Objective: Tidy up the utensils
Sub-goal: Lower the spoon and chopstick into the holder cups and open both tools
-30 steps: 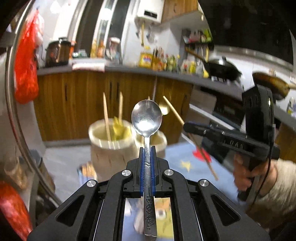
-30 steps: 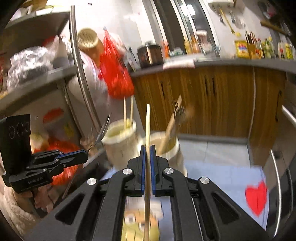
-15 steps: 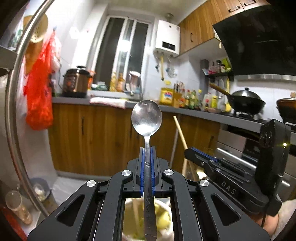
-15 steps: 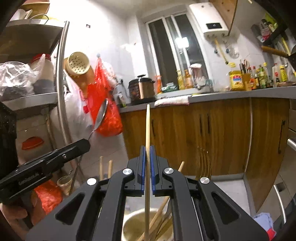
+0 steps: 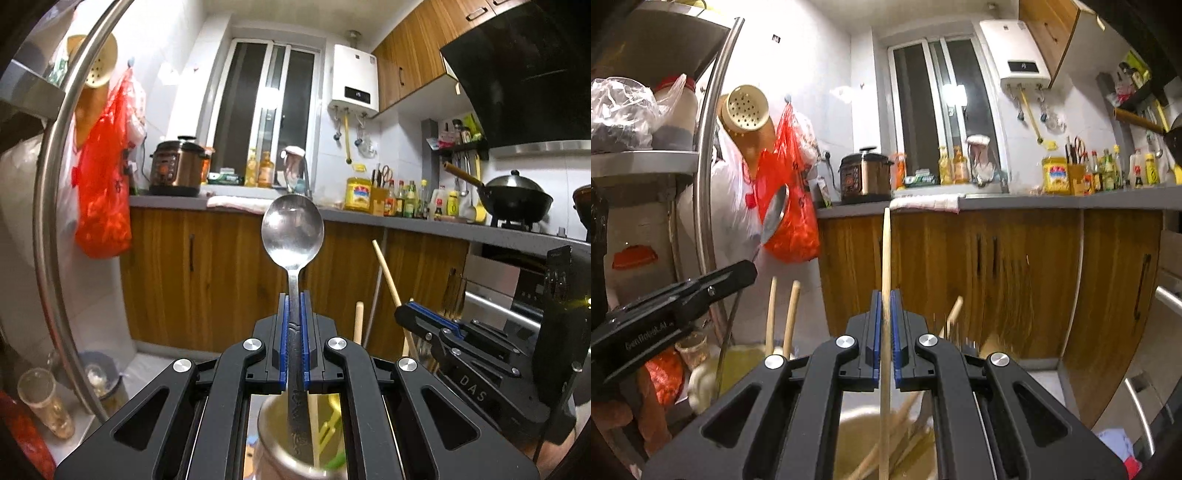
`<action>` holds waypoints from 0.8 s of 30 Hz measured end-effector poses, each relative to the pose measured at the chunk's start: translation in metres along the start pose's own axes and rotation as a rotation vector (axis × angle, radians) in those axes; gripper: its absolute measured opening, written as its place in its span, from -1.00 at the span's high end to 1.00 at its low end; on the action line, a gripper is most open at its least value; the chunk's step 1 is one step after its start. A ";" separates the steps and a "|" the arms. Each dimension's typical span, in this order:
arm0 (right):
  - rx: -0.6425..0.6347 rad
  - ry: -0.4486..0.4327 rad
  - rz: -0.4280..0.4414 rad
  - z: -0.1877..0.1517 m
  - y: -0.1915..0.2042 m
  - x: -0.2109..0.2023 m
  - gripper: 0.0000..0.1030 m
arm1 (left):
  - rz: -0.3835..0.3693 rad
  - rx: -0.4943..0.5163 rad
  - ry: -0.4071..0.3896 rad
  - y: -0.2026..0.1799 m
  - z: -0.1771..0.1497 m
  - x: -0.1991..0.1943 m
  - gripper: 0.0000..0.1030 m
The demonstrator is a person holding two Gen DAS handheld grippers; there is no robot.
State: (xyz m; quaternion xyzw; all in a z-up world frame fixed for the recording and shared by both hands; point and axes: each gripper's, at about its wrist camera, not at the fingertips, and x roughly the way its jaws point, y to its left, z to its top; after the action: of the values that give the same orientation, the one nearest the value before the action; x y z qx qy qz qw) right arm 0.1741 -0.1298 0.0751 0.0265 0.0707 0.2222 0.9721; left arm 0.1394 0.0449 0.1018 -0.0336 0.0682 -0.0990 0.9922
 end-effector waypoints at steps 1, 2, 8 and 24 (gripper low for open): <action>0.000 0.008 0.008 -0.002 -0.001 -0.003 0.90 | -0.003 0.000 0.008 0.002 -0.001 -0.002 0.87; 0.002 0.018 0.022 -0.004 -0.002 -0.006 0.90 | -0.005 0.003 0.018 0.003 -0.003 -0.006 0.87; 0.008 0.108 0.114 -0.012 -0.008 -0.020 0.90 | -0.024 0.010 0.124 0.009 -0.013 -0.015 0.87; -0.003 0.299 0.146 -0.016 0.003 0.005 0.90 | 0.017 0.082 0.307 0.000 -0.017 -0.007 0.87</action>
State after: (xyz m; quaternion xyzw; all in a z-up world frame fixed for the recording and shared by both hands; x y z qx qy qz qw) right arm 0.1746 -0.1248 0.0586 -0.0033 0.2120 0.2940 0.9320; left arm 0.1304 0.0452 0.0863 0.0232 0.2154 -0.0973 0.9714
